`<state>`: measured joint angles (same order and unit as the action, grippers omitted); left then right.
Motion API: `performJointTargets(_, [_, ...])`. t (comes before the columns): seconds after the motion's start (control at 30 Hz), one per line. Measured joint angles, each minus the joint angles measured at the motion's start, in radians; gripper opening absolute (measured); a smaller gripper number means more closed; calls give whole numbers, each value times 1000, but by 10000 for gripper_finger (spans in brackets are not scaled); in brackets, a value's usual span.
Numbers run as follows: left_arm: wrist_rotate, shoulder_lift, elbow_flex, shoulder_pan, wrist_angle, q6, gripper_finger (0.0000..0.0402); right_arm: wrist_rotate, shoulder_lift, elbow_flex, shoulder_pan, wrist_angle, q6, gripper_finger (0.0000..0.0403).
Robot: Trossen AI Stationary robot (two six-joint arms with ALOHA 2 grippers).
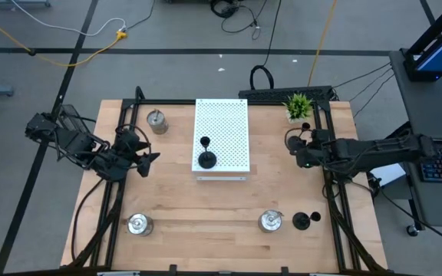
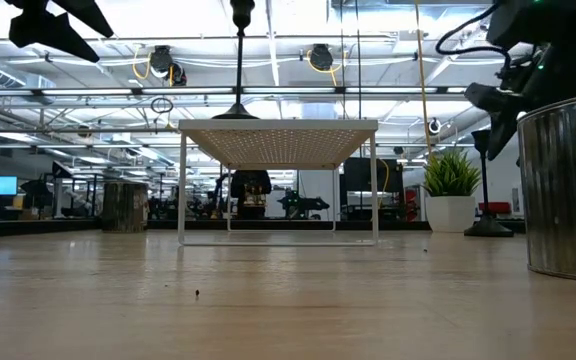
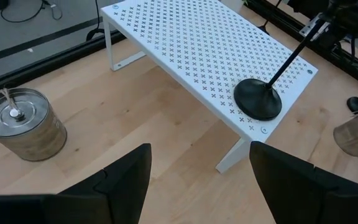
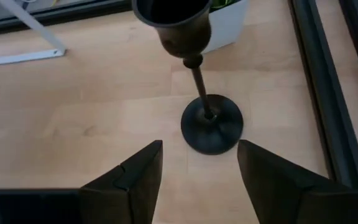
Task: Pick & Place candle stick holders
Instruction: Put the top black candle holder on the shelf aligned with the other black candle holder
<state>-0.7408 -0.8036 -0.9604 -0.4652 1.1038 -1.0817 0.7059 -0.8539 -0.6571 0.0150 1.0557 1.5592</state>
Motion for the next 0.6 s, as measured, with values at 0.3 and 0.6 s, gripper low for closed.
performJointTargets(0.3, [0,0,0,0,0,24,274,2,-105,0,-85,-111,-14,201])
performJointTargets(0.6, [7,1,0,0,0,36,274,3,-212,0,-154,-168,-34,201])
